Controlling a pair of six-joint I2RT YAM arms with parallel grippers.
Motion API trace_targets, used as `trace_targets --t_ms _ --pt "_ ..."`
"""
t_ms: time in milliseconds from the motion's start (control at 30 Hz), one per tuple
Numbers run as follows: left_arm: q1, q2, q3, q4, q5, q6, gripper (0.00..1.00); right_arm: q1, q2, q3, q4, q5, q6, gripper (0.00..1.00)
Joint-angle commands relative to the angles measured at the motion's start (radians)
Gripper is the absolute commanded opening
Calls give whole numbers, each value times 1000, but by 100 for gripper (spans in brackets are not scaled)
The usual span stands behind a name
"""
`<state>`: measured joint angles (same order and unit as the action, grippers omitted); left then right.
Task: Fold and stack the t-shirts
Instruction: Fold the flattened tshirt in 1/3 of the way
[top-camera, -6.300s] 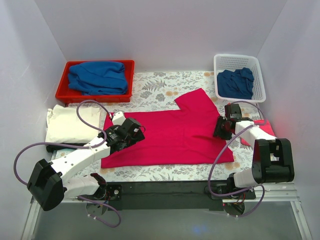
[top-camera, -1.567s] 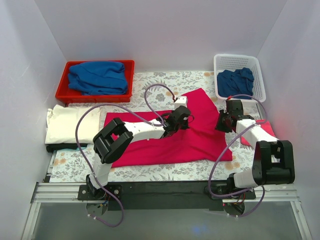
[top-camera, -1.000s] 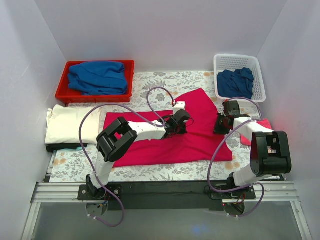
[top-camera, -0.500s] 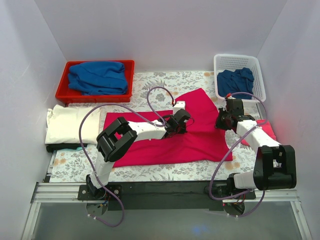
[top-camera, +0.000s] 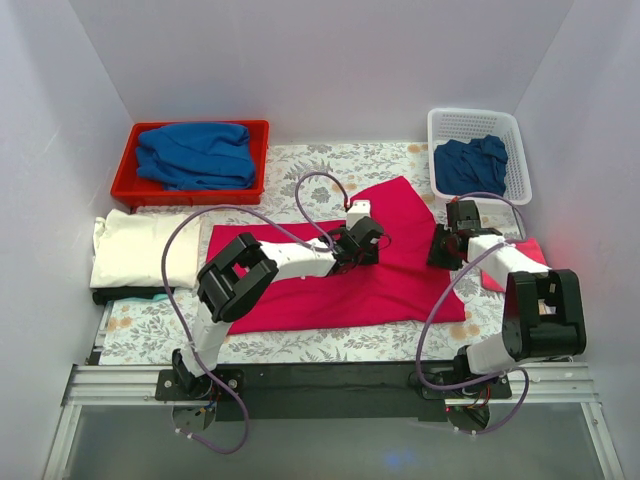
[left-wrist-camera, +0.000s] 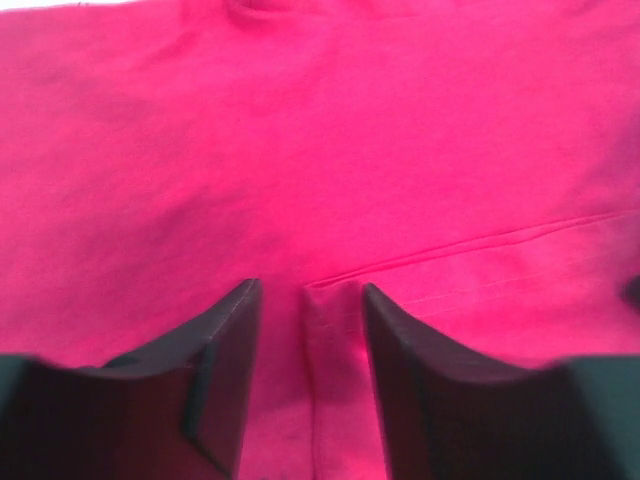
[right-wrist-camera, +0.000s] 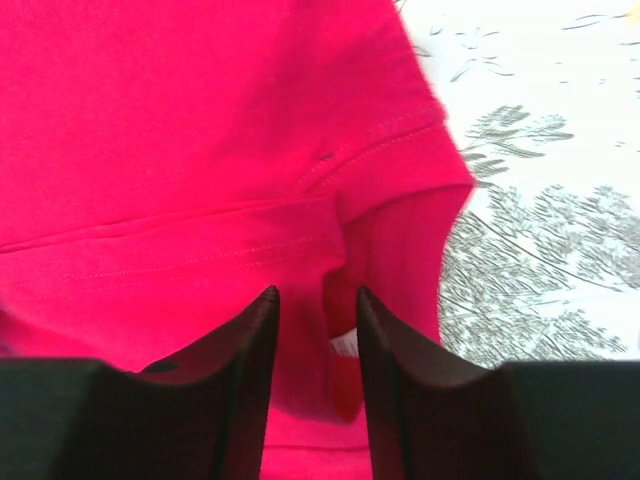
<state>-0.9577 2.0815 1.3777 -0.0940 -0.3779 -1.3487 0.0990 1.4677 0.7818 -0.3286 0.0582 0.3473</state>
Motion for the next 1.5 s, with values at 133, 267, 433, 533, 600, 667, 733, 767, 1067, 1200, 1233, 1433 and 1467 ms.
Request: trace_targets --t_ms 133,267,433,533,600,667,733,767,1067,1200,1233,1433,1467 --pt "-9 -181 -95 8 -79 10 59 10 -182 -3 -13 110 7 51" --pt "-18 -239 -138 -16 -20 26 62 13 -279 -26 -32 89 7 50" --pt "-74 -277 -196 -70 25 28 62 22 -336 -98 -69 9 25 47" --pt "-114 -314 -247 -75 45 17 62 33 -397 -160 -78 -26 44 46" --pt "-133 -331 -270 -75 86 8 62 38 -418 -196 -82 -49 56 46" --pt "-159 -353 -307 -72 105 -6 62 50 -435 -213 -96 -51 64 45" --pt "-188 -359 -339 -66 111 -9 62 57 -443 -234 -107 -51 70 45" --pt "-197 -359 -351 -66 106 -16 62 59 -449 -245 -107 -51 74 45" --pt "-225 -342 -428 -121 70 -90 62 59 -356 -323 -89 -50 137 44" --pt "-225 -339 -427 -191 28 -125 62 61 -259 -300 -137 -51 182 40" --pt "-227 -339 -427 -232 19 -138 62 61 -235 -294 -154 -51 189 40" --pt "-230 -411 -485 -341 -16 -217 62 59 -280 -259 -329 71 268 40" --pt "-230 -426 -497 -351 -15 -231 63 61 -291 -259 -342 78 272 40"
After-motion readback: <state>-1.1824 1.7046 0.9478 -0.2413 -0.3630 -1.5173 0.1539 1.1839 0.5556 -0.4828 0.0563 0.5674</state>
